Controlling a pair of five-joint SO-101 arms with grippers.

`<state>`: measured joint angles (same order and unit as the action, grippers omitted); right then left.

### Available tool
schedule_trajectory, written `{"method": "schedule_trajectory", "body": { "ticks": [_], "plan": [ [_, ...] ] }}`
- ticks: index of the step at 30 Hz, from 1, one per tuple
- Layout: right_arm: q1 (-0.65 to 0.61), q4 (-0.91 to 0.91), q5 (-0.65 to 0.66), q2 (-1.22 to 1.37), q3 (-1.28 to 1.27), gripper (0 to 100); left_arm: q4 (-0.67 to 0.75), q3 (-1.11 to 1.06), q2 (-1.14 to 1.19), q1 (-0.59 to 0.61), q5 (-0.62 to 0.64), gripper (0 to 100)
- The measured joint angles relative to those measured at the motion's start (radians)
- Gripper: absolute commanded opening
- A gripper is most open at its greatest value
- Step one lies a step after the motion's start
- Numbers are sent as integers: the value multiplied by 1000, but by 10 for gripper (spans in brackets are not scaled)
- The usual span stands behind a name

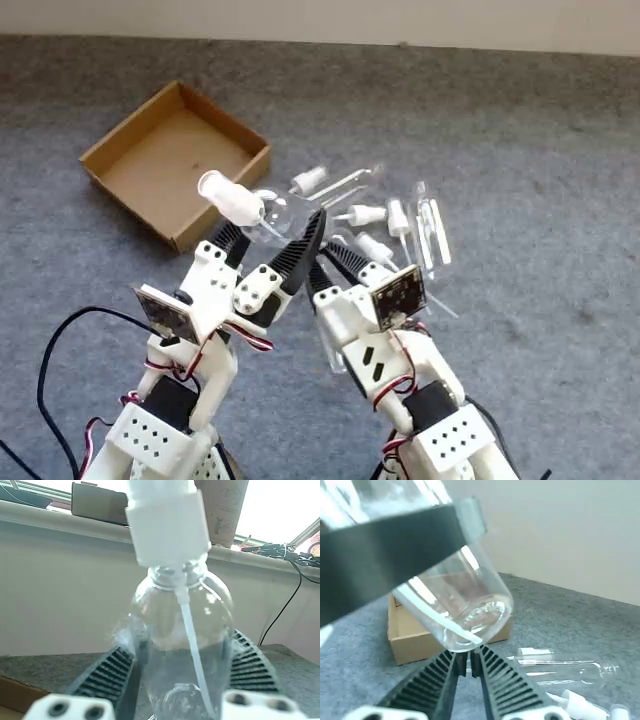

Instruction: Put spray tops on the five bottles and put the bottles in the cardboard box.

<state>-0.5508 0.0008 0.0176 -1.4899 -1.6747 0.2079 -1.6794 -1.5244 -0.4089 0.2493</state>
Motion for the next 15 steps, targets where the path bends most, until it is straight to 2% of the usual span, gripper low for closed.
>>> {"method": "schedule_trajectory", "body": {
  "ticks": [11, 15],
  "plan": [
    [49, -11, 0, 2, 0, 8, -12, 0, 0, 0, 0, 88],
    [49, -11, 0, 2, 0, 8, -15, 0, 0, 35, 0, 88]
  ]
}}
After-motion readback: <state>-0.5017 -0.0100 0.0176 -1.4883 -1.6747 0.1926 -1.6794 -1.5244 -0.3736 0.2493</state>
